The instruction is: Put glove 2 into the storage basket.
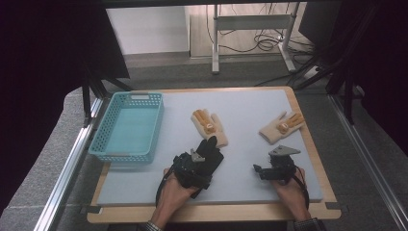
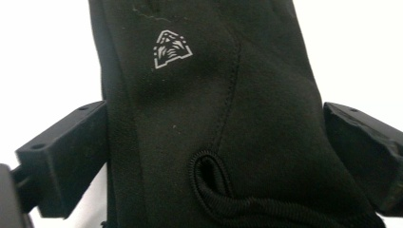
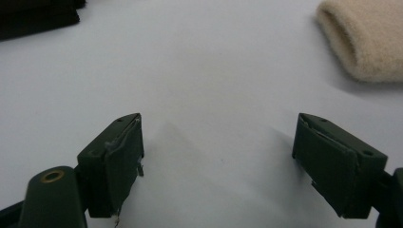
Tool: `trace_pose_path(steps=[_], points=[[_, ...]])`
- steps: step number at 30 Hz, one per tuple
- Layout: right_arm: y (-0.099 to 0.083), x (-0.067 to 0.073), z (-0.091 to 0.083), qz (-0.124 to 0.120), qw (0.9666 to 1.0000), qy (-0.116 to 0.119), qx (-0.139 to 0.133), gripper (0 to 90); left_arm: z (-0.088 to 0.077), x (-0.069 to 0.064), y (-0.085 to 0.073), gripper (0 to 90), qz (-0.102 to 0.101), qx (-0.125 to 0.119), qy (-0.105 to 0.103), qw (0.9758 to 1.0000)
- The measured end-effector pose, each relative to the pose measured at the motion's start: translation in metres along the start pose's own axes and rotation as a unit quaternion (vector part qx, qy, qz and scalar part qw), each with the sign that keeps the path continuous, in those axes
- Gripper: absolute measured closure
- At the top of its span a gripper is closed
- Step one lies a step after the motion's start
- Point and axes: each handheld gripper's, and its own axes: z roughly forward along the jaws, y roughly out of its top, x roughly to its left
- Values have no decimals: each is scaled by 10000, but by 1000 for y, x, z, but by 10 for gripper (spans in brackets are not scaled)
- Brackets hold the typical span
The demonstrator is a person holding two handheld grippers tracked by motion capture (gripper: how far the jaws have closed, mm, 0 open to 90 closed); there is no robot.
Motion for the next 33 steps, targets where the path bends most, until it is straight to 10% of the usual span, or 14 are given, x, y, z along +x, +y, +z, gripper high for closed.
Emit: trace_pose_path(steps=[8, 20, 33], points=[[0, 0, 0, -1, 10000, -1, -1, 169, -2, 7, 1, 102, -46, -42, 7, 10000], [0, 0, 0, 5, 10000, 1, -2, 169, -16, 23, -9, 616, -301, -340, 101, 9989], [0, 0, 0, -2, 10000, 0, 1, 169, -51, 44, 6, 630, -281, -633, 25, 9976]])
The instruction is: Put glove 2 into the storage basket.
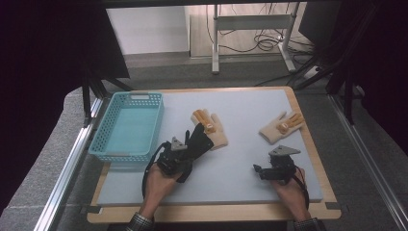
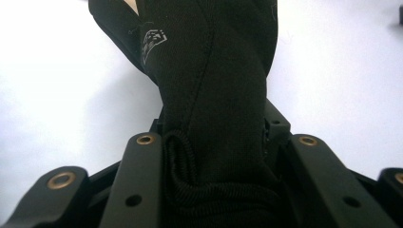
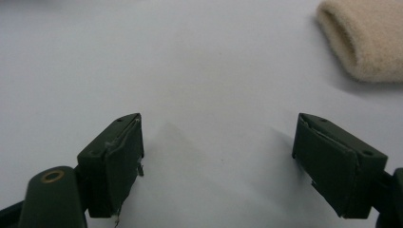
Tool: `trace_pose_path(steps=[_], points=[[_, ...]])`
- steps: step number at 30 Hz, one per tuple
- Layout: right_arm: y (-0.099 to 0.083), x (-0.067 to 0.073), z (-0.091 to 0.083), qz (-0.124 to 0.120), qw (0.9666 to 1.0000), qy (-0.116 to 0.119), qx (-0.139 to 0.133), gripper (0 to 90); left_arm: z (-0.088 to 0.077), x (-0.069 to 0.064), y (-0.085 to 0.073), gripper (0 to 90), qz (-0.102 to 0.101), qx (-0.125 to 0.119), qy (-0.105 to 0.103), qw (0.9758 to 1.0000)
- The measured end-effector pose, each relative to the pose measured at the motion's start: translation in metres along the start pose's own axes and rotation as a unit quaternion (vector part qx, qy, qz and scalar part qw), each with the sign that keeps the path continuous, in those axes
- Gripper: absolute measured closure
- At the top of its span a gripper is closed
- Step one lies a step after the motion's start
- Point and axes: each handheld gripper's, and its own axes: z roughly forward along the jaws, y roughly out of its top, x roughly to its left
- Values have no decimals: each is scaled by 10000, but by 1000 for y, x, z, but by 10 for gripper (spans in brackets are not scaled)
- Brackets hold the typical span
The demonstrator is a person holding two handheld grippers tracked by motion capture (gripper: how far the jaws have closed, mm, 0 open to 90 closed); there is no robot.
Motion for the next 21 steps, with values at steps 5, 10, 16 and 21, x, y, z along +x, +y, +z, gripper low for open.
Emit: trace_pose_path(steps=[5, 10, 16, 21], points=[[0, 0, 0, -1, 10000, -1, 5, 169, -17, 13, 15, 628, -28, -123, 144, 9998], [0, 0, 0, 6, 10000, 0, -3, 169, -29, 28, 26, 626, -87, -160, 332, 9993], [0, 0, 0, -12, 10000, 0, -2, 169, -48, 55, 38, 624, -300, -194, 524, 9980], [0, 0, 0, 0, 10000, 4, 2, 169, -59, 84, 40, 623, -562, -136, 800, 9951]])
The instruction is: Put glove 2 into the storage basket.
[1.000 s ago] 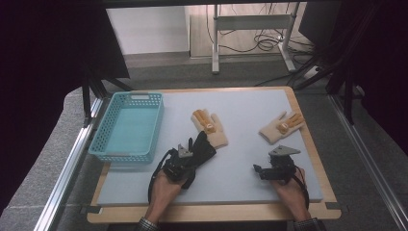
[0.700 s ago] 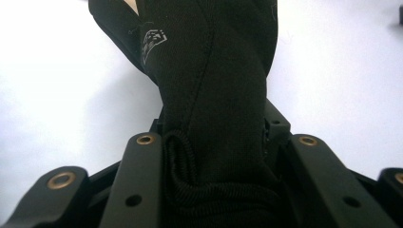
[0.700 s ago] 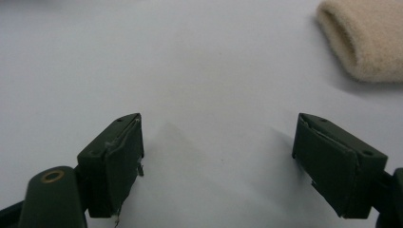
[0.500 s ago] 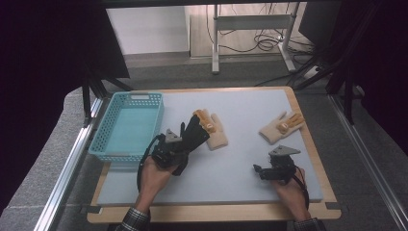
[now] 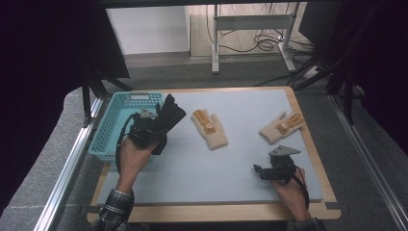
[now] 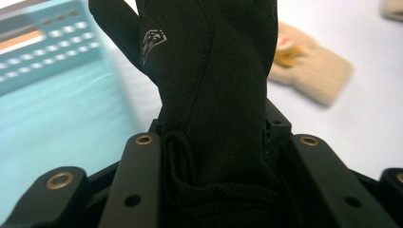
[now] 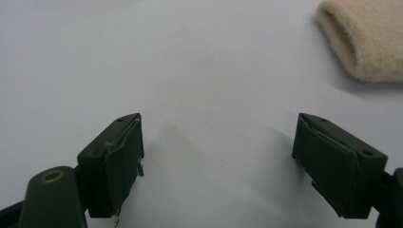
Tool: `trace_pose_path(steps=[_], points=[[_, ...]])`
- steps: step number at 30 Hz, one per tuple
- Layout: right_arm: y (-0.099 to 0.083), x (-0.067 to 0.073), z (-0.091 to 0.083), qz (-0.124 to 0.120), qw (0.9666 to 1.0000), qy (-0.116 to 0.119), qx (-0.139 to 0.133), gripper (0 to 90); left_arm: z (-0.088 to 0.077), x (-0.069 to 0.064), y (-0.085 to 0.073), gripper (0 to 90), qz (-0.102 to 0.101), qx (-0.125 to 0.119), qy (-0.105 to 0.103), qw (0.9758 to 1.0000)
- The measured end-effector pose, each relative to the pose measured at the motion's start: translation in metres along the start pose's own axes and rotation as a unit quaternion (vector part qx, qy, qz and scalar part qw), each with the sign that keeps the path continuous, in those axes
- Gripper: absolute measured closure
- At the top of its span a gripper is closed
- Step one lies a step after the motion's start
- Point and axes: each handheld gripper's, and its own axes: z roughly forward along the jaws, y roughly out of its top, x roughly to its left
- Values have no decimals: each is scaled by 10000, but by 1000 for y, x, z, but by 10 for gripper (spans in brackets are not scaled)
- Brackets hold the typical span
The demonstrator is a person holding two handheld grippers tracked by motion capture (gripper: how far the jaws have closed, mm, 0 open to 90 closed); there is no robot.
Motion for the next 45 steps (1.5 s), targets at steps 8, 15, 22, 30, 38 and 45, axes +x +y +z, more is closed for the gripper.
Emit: trace_pose_path(steps=[8, 15, 22, 30, 38, 45], points=[[0, 0, 0, 2, 10000, -1, 0, 169, 4, 44, 0, 623, -317, 214, 331, 9987], [0, 0, 0, -1, 10000, 0, 0, 169, 18, 87, -5, 619, -711, 588, 545, 9942], [0, 0, 0, -1, 10000, 0, -2, 168, 38, 117, -11, 614, -893, 1146, 884, 9854], [0, 0, 0, 1, 10000, 3, -2, 168, 66, 143, -18, 603, -1069, 1759, 1215, 9710], [0, 0, 0, 3, 10000, 4, -4, 168, 84, 158, -27, 552, -1024, 2188, 1598, 9571], [0, 0, 0, 3, 10000, 5, -4, 168, 85, 161, -30, 249, -895, 2354, 1654, 9535]])
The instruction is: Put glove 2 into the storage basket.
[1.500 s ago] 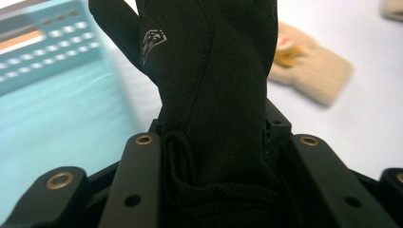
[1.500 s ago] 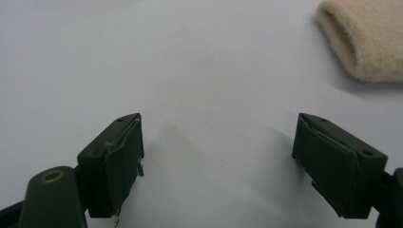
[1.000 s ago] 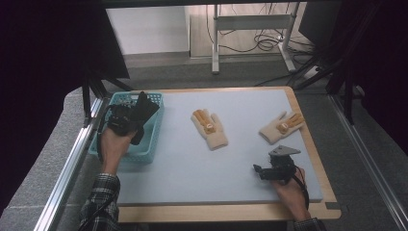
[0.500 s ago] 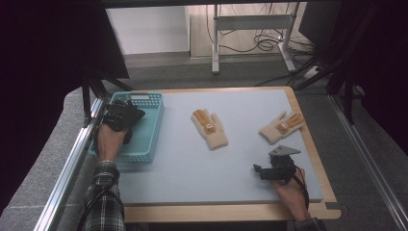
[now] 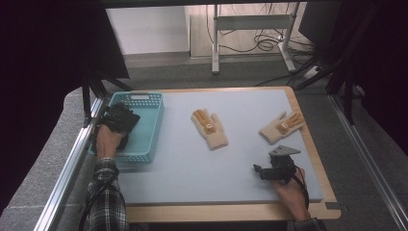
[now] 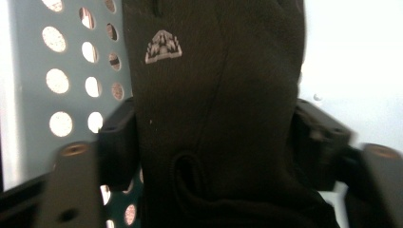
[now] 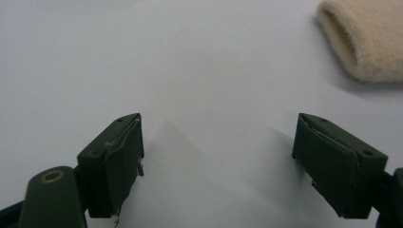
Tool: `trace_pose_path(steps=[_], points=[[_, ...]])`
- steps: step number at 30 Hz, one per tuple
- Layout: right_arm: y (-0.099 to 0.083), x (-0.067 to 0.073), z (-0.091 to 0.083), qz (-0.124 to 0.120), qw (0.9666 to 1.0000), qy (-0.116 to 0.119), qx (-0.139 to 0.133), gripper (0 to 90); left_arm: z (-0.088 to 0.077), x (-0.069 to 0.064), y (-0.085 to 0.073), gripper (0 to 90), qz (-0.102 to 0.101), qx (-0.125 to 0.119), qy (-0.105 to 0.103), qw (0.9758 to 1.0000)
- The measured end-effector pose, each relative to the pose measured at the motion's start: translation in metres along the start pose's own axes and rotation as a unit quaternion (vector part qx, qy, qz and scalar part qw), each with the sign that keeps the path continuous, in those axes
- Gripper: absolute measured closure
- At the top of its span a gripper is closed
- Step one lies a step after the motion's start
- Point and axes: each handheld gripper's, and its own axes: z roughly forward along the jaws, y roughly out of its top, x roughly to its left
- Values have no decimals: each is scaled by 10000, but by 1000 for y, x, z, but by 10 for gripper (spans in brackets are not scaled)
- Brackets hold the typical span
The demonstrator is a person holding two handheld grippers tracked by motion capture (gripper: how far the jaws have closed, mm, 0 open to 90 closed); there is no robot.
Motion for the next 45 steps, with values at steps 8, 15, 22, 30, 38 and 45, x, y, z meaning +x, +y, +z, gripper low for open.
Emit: trace_pose_path(steps=[8, 15, 22, 30, 38, 45], points=[[0, 0, 0, -4, 10000, -3, 0, 169, -17, 6, -9, 29, -49, -246, -434, 9987], [0, 0, 0, -2, 10000, -3, 5, 168, -39, 17, -31, 16, -429, -1068, -1358, 9840], [0, 0, 0, 0, 10000, -2, 7, 168, -58, 11, -42, 15, -314, -1613, -1655, 9724], [0, 0, 0, 30, 10000, 10, 10, 169, -82, -11, -49, 0, -42, -2219, -1928, 9558], [1, 0, 0, 13, 10000, 0, 44, 169, -108, -41, -60, 0, 395, -2699, -2150, 9377], [1, 0, 1, 18, 10000, -12, 47, 169, -124, -86, -78, 0, 932, -3072, -2525, 9128]])
